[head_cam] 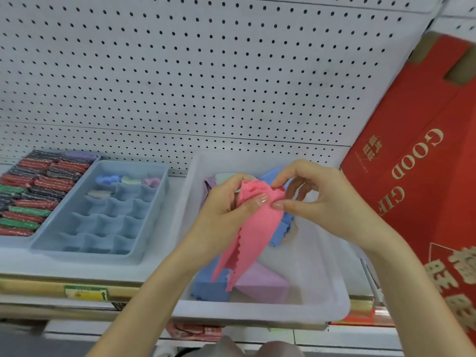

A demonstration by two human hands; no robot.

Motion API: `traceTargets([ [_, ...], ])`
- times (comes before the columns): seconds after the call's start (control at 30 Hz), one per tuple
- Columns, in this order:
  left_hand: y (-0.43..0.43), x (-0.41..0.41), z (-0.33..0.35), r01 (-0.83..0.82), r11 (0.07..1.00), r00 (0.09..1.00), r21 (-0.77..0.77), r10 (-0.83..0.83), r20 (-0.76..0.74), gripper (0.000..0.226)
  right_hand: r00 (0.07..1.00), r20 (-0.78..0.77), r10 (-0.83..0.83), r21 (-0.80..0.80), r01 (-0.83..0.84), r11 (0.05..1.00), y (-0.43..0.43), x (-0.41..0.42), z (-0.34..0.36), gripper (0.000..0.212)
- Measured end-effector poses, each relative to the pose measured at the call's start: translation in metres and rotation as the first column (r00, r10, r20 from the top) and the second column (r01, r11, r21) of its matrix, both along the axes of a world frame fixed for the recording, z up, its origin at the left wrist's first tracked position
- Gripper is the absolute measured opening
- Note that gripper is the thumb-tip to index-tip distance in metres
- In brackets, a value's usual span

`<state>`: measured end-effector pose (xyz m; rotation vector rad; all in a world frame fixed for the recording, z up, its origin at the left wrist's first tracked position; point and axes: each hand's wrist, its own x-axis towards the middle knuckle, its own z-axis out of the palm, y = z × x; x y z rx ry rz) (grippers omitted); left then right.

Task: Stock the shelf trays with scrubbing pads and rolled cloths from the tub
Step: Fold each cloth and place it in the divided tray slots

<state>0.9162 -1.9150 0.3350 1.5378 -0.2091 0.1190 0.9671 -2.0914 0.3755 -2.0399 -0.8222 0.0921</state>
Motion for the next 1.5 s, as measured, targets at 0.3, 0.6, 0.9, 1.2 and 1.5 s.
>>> traceTargets([
  [0.3, 0.007, -0.004, -0.003, 0.018, 0.995, 0.999, -0.096, -0.021, -0.029, 0.008, 1.0, 0.013, 0.011, 0.108, -0.013, 0.994, 0.012, 0.005, -0.004, 0.018],
  [0.6, 0.0, -0.001, -0.01, -0.051, 0.99, 0.998, -0.129, 0.045, -0.05, 0.021, 0.987, -0.141, -0.082, 0.381, 0.13, 0.915, 0.029, 0.007, -0.012, 0.014],
  [0.9, -0.002, 0.014, -0.003, -0.064, 0.98, 0.991, -0.189, 0.039, -0.131, 0.02, 0.986, -0.075, -0.147, 0.407, 0.165, 0.899, 0.032, 0.01, -0.009, 0.022],
  [1.2, -0.007, 0.017, -0.004, 0.014, 0.996, 0.989, -0.089, -0.027, -0.149, 0.022, 0.963, -0.218, -0.156, 0.585, 0.257, 0.769, 0.031, 0.014, -0.001, 0.022],
  [1.5, -0.003, 0.025, 0.004, -0.166, 0.971, 0.961, -0.17, 0.12, -0.251, 0.02, 0.869, -0.491, -0.06, 0.184, 0.17, 0.968, 0.019, 0.015, -0.025, 0.035],
])
